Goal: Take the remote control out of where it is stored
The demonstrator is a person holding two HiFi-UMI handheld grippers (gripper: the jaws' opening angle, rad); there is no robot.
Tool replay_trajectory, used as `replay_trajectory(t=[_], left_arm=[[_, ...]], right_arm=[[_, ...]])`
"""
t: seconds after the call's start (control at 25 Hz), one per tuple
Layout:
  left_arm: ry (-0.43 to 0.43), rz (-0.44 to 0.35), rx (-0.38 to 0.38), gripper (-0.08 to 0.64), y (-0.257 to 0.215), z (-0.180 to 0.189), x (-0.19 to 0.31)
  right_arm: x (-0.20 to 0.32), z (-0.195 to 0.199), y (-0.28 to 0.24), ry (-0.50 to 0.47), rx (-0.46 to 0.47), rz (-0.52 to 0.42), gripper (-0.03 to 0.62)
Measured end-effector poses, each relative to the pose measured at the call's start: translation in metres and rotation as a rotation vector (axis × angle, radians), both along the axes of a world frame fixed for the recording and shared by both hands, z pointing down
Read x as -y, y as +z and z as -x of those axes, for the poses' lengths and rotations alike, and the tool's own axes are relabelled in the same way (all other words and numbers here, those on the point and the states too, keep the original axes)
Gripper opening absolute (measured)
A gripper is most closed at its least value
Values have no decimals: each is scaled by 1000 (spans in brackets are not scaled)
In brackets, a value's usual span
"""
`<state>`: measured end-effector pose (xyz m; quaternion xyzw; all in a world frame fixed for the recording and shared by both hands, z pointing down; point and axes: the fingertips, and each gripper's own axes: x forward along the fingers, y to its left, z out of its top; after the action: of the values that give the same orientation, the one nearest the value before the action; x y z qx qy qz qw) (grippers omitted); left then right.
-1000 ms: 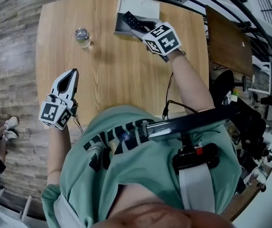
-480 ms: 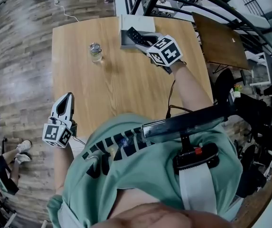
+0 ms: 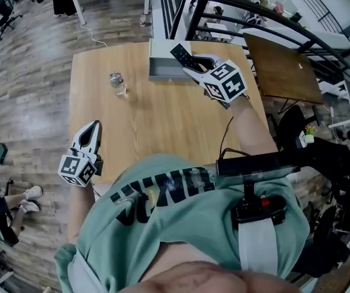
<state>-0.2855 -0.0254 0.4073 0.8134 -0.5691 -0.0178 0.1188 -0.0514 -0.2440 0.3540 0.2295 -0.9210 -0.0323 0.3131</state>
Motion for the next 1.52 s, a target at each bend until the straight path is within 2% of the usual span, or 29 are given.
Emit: replay_trajectory(t=[0.16, 0.36, 0.48, 0.68, 1.08, 1.32, 1.52], left_arm=[[-5, -3, -10, -15, -7, -62, 29], [50, -3, -10, -15, -8, -154, 71], [86, 18, -17, -15, -2, -186, 98], [209, 84, 41, -15, 20, -232, 127], [287, 241, 46, -15, 86, -249, 165], [279, 370, 38, -15, 133, -243, 170], [271, 415, 71, -15, 158, -244, 174]], right_arm=[[3, -43, -5, -58, 21, -23, 184], [9, -104, -3, -93, 61, -17, 184], [19, -129, 12, -75, 65, 10, 184], [38, -171, 41, 25, 77, 75, 184], [50, -201, 117, 144, 58, 218, 184], [53, -199, 164, 148, 32, 293, 184], [58, -203, 198, 154, 8, 344, 184]])
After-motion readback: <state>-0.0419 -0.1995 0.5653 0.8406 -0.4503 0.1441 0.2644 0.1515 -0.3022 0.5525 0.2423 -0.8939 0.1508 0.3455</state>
